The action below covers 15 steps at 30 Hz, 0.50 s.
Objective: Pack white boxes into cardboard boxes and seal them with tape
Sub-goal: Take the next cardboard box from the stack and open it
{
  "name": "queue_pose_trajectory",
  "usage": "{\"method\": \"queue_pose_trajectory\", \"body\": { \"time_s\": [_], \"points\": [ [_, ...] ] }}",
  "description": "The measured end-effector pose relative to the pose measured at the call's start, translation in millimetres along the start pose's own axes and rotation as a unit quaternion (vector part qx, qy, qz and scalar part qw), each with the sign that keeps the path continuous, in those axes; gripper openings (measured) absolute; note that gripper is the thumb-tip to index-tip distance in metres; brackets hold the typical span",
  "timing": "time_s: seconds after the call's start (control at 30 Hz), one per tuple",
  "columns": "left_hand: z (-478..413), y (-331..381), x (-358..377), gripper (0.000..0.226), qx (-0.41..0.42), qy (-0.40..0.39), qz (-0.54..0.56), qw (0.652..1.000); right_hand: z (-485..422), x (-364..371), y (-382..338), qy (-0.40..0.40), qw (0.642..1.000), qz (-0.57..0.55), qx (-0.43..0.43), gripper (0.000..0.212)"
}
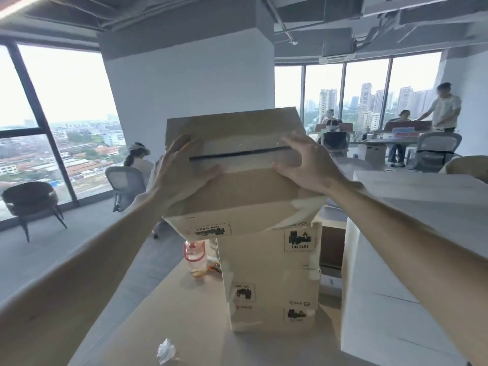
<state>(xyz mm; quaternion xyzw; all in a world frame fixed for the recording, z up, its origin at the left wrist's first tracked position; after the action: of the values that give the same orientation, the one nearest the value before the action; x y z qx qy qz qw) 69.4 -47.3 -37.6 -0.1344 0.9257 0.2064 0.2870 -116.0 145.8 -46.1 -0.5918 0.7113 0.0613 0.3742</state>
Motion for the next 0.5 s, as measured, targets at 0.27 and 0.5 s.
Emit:
{"method": "queue_pose_trajectory", "body": {
  "time_s": [0.27, 0.5],
  "points": [
    [112, -21, -78, 0.081, -0.045, 0.001, -0.08, 0.996, 88, 32, -56, -0.026, 0.997, -0.073, -0.017, 0.076],
    [215, -45, -98, 0.088, -0.093, -0.022, -0.1, 0.99, 191, 67, -76, -0.094, 0.988, -0.118, 0.023, 0.076]
  ]
}}
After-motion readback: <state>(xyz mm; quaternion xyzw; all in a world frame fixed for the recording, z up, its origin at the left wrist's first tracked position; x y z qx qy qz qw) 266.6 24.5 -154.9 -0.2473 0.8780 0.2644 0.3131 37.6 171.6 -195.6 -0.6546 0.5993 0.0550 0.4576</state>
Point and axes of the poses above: each hand's wrist, its own z-axis away from the middle knuckle, its own x-axis out of the palm, y = z × x, the point moved 7 cm from there along -z, towards the middle knuckle, and after that the axes turned 7 degrees about y, right-handed, at the moved point
